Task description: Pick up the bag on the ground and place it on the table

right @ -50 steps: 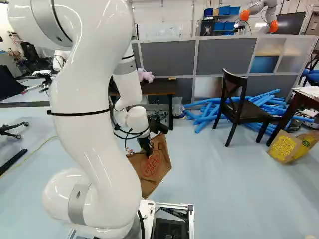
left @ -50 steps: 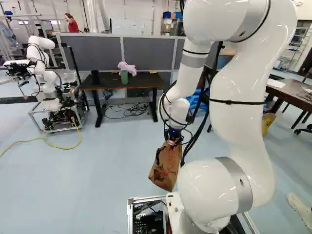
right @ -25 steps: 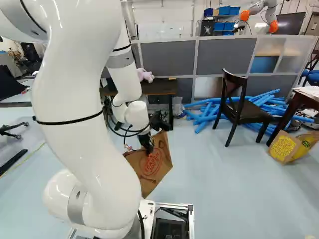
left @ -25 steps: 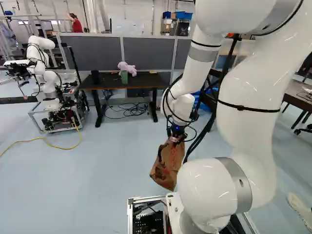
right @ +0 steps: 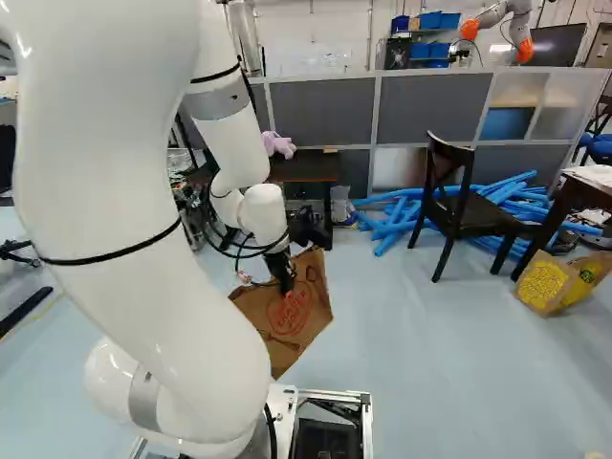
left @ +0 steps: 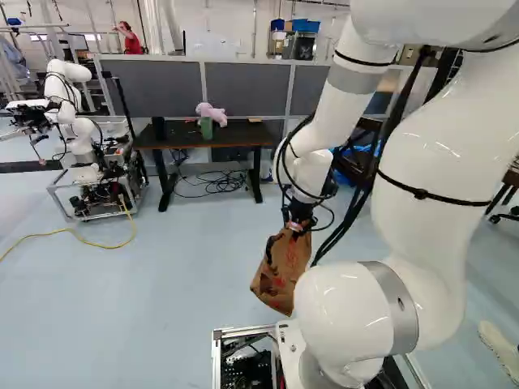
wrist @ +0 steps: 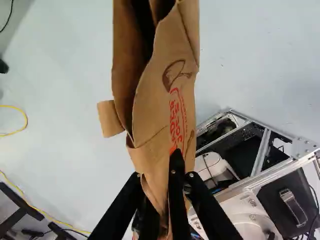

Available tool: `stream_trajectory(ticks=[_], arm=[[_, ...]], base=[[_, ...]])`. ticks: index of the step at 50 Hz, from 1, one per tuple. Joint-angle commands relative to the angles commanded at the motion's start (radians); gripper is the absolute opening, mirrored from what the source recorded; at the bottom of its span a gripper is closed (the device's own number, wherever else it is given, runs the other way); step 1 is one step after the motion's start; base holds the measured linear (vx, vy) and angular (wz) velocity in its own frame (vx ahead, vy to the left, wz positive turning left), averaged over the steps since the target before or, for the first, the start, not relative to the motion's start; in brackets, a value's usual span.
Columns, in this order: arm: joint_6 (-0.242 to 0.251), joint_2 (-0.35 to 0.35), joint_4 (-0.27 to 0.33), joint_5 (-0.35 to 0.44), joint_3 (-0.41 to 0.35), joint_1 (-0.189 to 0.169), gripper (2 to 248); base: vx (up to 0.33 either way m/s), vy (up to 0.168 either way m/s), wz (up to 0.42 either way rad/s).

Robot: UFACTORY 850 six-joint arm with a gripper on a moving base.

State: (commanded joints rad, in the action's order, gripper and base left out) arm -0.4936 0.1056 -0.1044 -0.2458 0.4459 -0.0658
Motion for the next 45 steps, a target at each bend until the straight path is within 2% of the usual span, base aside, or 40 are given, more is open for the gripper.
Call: stream_trajectory(ticks=[45], arm=[[0.000, -0.218, 0.000, -0.170, -0.024, -0.060, 21]], base=[[0.000, 0.000, 0.000]])
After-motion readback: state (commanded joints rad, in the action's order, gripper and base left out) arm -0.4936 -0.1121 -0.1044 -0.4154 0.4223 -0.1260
